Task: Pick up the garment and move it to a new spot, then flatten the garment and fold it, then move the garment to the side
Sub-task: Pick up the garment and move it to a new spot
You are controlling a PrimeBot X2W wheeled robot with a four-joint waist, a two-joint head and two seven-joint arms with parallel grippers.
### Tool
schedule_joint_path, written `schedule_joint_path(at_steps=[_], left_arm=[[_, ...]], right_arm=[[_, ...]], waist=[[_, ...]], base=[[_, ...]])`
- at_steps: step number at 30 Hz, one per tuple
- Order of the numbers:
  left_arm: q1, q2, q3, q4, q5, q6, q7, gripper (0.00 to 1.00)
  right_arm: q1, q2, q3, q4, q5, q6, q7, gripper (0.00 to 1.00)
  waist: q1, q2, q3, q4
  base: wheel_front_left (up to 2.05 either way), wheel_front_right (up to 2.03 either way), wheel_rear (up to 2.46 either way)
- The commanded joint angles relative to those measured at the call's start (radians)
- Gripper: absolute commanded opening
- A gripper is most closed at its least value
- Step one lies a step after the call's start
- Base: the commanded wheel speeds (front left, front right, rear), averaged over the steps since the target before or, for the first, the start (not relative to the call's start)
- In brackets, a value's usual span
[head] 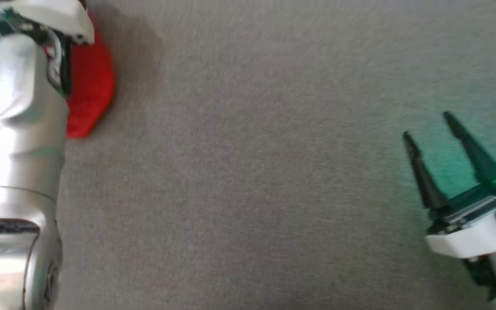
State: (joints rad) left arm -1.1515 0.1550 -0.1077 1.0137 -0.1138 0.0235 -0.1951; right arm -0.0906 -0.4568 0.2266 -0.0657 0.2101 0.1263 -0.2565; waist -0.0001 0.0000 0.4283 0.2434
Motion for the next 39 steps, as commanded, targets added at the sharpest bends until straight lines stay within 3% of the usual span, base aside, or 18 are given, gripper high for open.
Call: schedule_joint_path(at_steps=[1, 4, 10, 16, 23, 31, 36, 37, 38, 39], left_arm=[[-0.047, 0.058, 0.003, -0.066, -0.002, -0.032, -0.013, 0.0], [-0.057, 0.074, -0.007, -0.135, -0.013, -0.08, -0.005, 0.0], [-0.043, 0.079, -0.035, -0.312, -0.048, -0.129, 0.061, 0.0], [0.028, 0.07, -0.078, -0.507, -0.105, -0.146, 0.153, 0.0], [0.197, 0.046, -0.16, -0.656, -0.147, -0.151, 0.25, 0.0], [0.419, -0.037, -0.276, -0.557, -0.164, -0.151, 0.199, 0.0], [0.514, -0.086, -0.359, -0.385, -0.148, -0.142, 0.041, 0.0], [0.525, -0.092, -0.373, -0.354, -0.15, -0.137, 0.01, 0.24], [0.535, -0.097, -0.387, -0.328, -0.153, -0.133, -0.013, 0.84], [0.544, -0.1, -0.398, -0.309, -0.16, -0.125, -0.032, 1.0]], right_arm=[[0.003, 0.015, 0.027, -0.011, 0.001, 0.004, -0.005, 1.0], [0.003, 0.067, 0.049, 0.018, -0.002, 0.004, -0.005, 1.0], [0.028, 0.15, 0.054, 0.057, -0.007, 0.004, -0.005, 1.0], [0.056, 0.202, 0.059, 0.073, -0.016, 0.004, -0.005, 1.0], [0.061, 0.229, 0.054, 0.067, -0.019, 0.004, -0.005, 1.0], [0.037, 0.241, 0.065, 0.07, -0.005, 0.004, -0.005, 1.0], [0.014, 0.254, 0.09, 0.088, 0.009, 0.004, -0.005, 1.0], [0.01, 0.254, 0.095, 0.095, 0.012, 0.004, -0.005, 1.0], [0.009, 0.256, 0.097, 0.102, 0.017, 0.004, -0.005, 1.0], [0.01, 0.256, 0.098, 0.11, 0.021, 0.004, -0.005, 1.0]], waist=[[0.0001, 0.0, -0.123, -0.082], [0.0001, 0.0, -0.203, -0.14], [0.0001, 0.0, -0.334, -0.26], [0.0001, 0.0, -0.419, -0.378], [0.0001, 0.0, -0.408, -0.479], [0.0001, 0.0, -0.303, -0.522], [0.0001, 0.0, -0.249, -0.524], [0.0001, 0.0, -0.247, -0.52], [0.0001, 0.0, -0.25, -0.512], [0.0001, 0.0, -0.257, -0.503]], base=[[0.0, 0.0, 0.0], [0.0, 0.0, 0.0], [0.0, 0.0, 0.0], [0.0, 0.0, 0.0], [0.0, 0.0, 0.0], [0.0, 0.0, 0.0], [0.0, 0.0, 0.0], [0.0, 0.0, 0.0], [0.0, 0.0, 0.0], [0.0, 0.0, 0.0]])
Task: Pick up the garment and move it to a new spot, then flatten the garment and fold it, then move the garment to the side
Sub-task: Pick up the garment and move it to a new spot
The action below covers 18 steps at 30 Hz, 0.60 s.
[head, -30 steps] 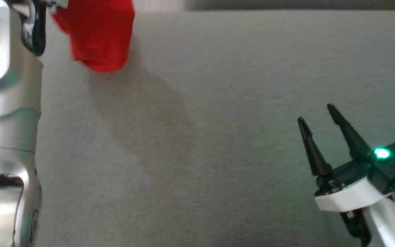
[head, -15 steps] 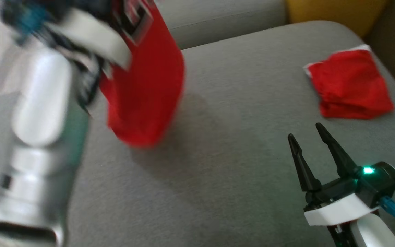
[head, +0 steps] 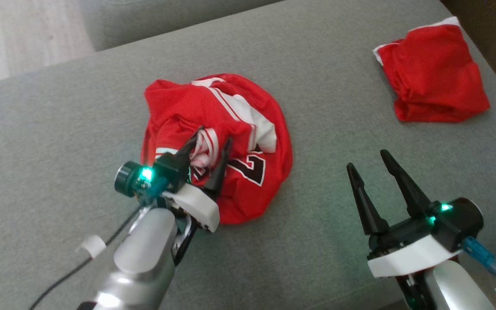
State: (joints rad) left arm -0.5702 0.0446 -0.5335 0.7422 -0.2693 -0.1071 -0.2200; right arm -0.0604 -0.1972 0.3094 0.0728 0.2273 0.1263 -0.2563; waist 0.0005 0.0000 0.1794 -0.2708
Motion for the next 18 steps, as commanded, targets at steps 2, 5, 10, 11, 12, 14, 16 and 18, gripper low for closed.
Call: schedule_joint_path(at_steps=[2, 5, 10, 11, 12, 14, 16, 18], left_arm=[[-0.019, 0.007, 0.002, -0.026, -0.011, 0.028, -0.031, 1.0], [0.032, 0.006, -0.031, -0.088, -0.02, 0.116, -0.041, 1.0], [0.193, 0.006, -0.001, -0.304, 0.034, 0.242, -0.041, 1.0], [0.262, 0.008, 0.023, -0.389, 0.064, 0.265, -0.041, 1.0], [0.297, 0.012, 0.035, -0.429, 0.081, 0.275, -0.041, 1.0], [0.368, 0.015, 0.076, -0.507, 0.097, 0.299, -0.042, 1.0], [0.436, 0.015, 0.121, -0.583, 0.102, 0.314, -0.042, 1.0], [0.498, 0.016, 0.156, -0.651, 0.114, 0.316, -0.042, 1.0]], right_arm=[[-0.013, -0.006, 0.005, -0.011, 0.008, 0.004, -0.006, 1.0], [0.01, -0.011, -0.028, 0.02, 0.009, 0.004, -0.006, 1.0], [0.063, -0.008, -0.075, 0.049, -0.004, 0.004, -0.006, 1.0], [0.081, -0.001, -0.089, 0.055, -0.008, 0.004, -0.006, 1.0], [0.091, 0.003, -0.096, 0.058, -0.011, 0.004, -0.006, 1.0], [0.107, 0.01, -0.109, 0.063, -0.017, 0.004, -0.006, 1.0], [0.124, 0.018, -0.131, 0.065, -0.022, 0.004, -0.006, 1.0], [0.144, 0.027, -0.156, 0.064, -0.029, 0.004, -0.006, 1.0]], waist=[[-0.0005, 0.0, -0.03, 0.035], [-0.0005, 0.0, -0.087, 0.081], [-0.0005, 0.0, -0.179, 0.156], [-0.0005, 0.0, -0.206, 0.181], [-0.0005, 0.0, -0.218, 0.193], [-0.0005, 0.0, -0.238, 0.212], [-0.0005, 0.0, -0.253, 0.23], [-0.0005, 0.0, -0.267, 0.248]], base=[[0.0, 0.0, 0.0], [0.0, 0.0, 0.0], [0.0, 0.0, 0.0], [0.0, 0.0, 0.0], [0.0, 0.0, 0.0], [0.0, 0.0, 0.0], [0.0, 0.0, 0.0], [0.0, 0.0, 0.0]])
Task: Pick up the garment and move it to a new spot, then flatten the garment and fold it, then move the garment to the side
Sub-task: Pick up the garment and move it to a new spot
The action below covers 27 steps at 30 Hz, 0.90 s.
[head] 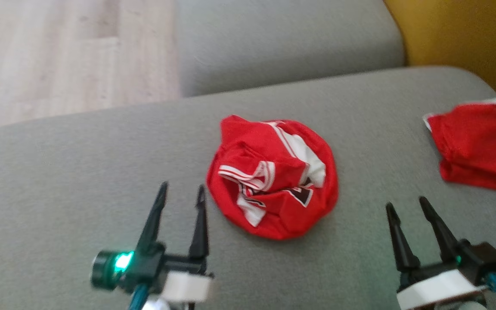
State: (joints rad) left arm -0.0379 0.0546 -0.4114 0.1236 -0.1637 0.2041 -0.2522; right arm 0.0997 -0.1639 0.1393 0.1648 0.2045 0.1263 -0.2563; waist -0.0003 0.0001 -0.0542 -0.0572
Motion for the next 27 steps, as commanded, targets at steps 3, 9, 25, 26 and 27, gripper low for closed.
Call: schedule_joint_path(at_steps=[3, 9, 25, 26, 27], left_arm=[[0.058, 0.012, 0.085, -0.131, 0.036, 0.007, -0.009, 1.0], [0.247, 0.045, 0.127, -0.209, 0.088, -0.011, -0.009, 1.0], [0.335, 0.037, 0.217, -0.215, 0.098, -0.017, -0.009, 1.0], [0.334, 0.034, 0.219, -0.216, 0.098, -0.019, -0.009, 1.0], [0.333, 0.031, 0.219, -0.216, 0.099, -0.021, -0.009, 1.0]], right_arm=[[0.019, 0.008, 0.005, -0.03, -0.01, 0.004, -0.006, 1.0], [0.082, 0.012, 0.006, -0.063, -0.011, 0.004, -0.006, 1.0], [0.104, 0.013, 0.004, -0.113, -0.003, 0.004, -0.006, 1.0], [0.104, 0.013, 0.003, -0.114, -0.003, 0.004, -0.006, 1.0], [0.104, 0.013, 0.001, -0.114, -0.003, 0.004, -0.006, 1.0]], waist=[[0.0003, -0.0001, -0.049, 0.047], [0.0003, -0.0001, -0.067, 0.061], [0.0003, -0.0001, -0.064, 0.06], [0.0003, -0.0001, -0.063, 0.06], [0.0003, -0.0001, -0.062, 0.061]], base=[[0.0, 0.0, 0.0], [0.0, 0.0, 0.0], [0.0, 0.0, 0.0], [0.0, 0.0, 0.0], [0.0, 0.0, 0.0]])
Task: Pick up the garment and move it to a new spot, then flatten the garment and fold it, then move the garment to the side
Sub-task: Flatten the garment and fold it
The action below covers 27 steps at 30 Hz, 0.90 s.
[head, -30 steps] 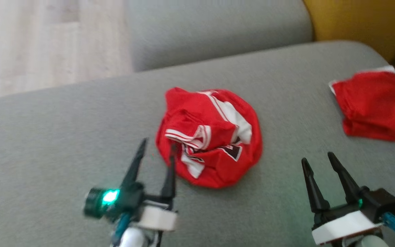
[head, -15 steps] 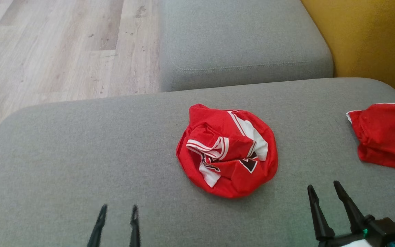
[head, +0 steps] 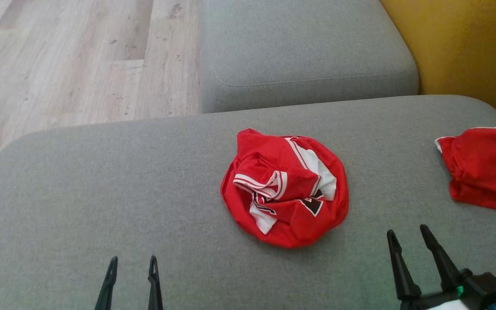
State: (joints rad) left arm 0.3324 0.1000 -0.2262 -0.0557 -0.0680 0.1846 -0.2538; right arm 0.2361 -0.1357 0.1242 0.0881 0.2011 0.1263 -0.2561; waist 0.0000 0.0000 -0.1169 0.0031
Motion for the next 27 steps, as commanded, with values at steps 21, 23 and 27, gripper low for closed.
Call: schedule_joint_path(at_steps=[21, 23, 27], left_arm=[[-0.04, -0.045, -0.005, -0.005, -0.008, -0.021, -0.008, 1.0], [-0.052, -0.047, -0.015, 0.008, -0.015, -0.029, -0.008, 1.0], [-0.098, -0.048, -0.036, 0.042, -0.034, -0.048, -0.008, 1.0]], right_arm=[[-0.049, -0.03, 0.026, -0.039, 0.002, 0.004, -0.006, 1.0], [-0.049, -0.032, 0.027, -0.041, 0.001, 0.004, -0.006, 1.0], [-0.06, -0.043, 0.034, -0.044, 0.001, 0.004, -0.006, 1.0]], waist=[[0.0, 0.0, 0.01, -0.01], [0.0, 0.0, 0.016, -0.019], [0.0, 0.0, 0.038, -0.048]], base=[[0.0, 0.0, 0.0], [0.0, 0.0, 0.0], [0.0, 0.0, 0.0]])
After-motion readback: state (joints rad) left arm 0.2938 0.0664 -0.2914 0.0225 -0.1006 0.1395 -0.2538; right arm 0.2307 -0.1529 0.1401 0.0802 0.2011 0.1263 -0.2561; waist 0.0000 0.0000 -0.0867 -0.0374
